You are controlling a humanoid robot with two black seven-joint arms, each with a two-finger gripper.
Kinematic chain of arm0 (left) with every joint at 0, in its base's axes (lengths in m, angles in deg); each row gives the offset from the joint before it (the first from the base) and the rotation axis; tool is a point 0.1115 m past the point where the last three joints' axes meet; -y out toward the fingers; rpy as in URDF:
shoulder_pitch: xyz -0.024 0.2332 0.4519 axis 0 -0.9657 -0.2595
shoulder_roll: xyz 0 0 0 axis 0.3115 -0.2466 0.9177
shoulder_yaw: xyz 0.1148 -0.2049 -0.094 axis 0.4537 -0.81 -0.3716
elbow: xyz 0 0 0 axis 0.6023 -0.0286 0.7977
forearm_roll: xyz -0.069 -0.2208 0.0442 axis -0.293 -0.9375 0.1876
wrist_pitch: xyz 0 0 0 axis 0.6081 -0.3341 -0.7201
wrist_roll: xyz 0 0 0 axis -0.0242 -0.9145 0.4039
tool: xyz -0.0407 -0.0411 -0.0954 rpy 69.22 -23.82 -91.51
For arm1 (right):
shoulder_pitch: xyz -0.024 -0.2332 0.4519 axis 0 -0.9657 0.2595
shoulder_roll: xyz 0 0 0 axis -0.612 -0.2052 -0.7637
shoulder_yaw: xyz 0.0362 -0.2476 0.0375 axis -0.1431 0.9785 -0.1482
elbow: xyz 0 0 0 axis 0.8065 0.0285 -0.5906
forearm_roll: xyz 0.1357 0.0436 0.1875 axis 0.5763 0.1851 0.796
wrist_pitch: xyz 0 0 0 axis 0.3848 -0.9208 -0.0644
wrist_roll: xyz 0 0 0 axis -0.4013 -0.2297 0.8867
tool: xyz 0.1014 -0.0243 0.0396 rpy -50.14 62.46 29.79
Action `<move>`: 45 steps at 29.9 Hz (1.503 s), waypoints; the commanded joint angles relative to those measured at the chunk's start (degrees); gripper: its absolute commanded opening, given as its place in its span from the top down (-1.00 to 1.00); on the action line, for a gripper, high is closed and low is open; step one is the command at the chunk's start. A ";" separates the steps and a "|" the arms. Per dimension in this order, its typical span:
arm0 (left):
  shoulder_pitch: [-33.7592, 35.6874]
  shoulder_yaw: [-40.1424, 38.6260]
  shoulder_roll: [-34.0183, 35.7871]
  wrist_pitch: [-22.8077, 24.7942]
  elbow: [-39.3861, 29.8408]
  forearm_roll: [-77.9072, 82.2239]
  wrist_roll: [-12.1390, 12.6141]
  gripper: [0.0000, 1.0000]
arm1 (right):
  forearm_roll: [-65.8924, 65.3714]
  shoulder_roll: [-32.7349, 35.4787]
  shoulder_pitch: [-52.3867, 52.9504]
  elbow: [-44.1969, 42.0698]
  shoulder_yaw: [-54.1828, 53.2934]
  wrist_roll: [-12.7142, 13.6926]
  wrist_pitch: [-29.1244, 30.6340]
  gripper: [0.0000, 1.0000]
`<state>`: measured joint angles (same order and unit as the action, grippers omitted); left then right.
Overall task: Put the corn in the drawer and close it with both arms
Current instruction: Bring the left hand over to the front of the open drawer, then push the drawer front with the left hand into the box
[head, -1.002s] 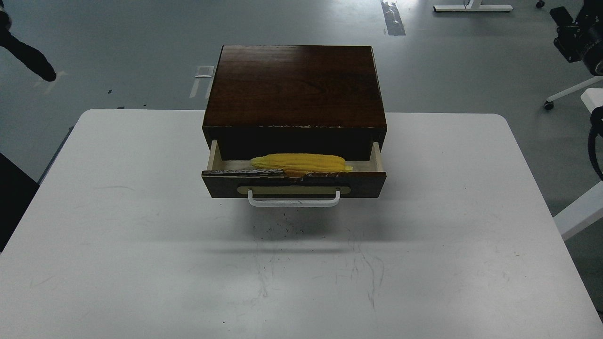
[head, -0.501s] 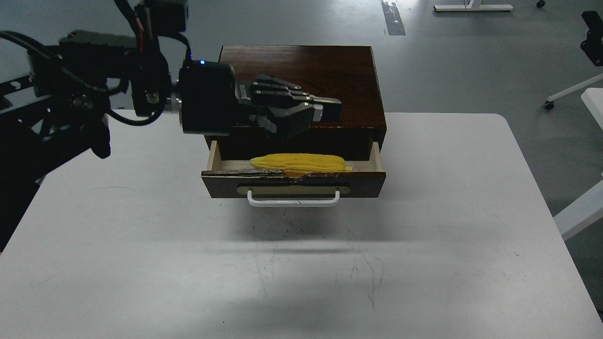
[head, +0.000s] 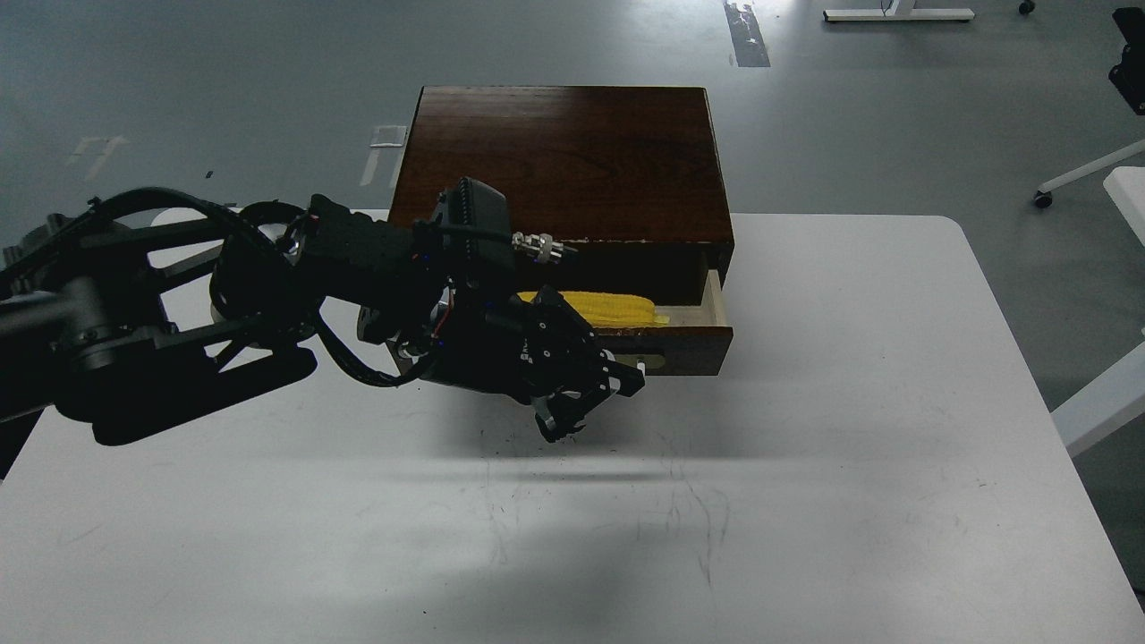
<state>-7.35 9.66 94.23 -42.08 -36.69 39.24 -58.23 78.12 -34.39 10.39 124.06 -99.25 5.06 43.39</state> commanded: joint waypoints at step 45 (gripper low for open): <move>0.71 4.23 -1.63 0.00 10.24 7.21 1.51 1.00 | 15.68 -10.37 -16.95 -7.04 -10.04 -0.01 10.20 -1.00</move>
<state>-6.78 13.88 93.10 -42.09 -27.71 46.46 -56.73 93.80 -44.77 -6.51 117.02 -109.31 5.05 53.59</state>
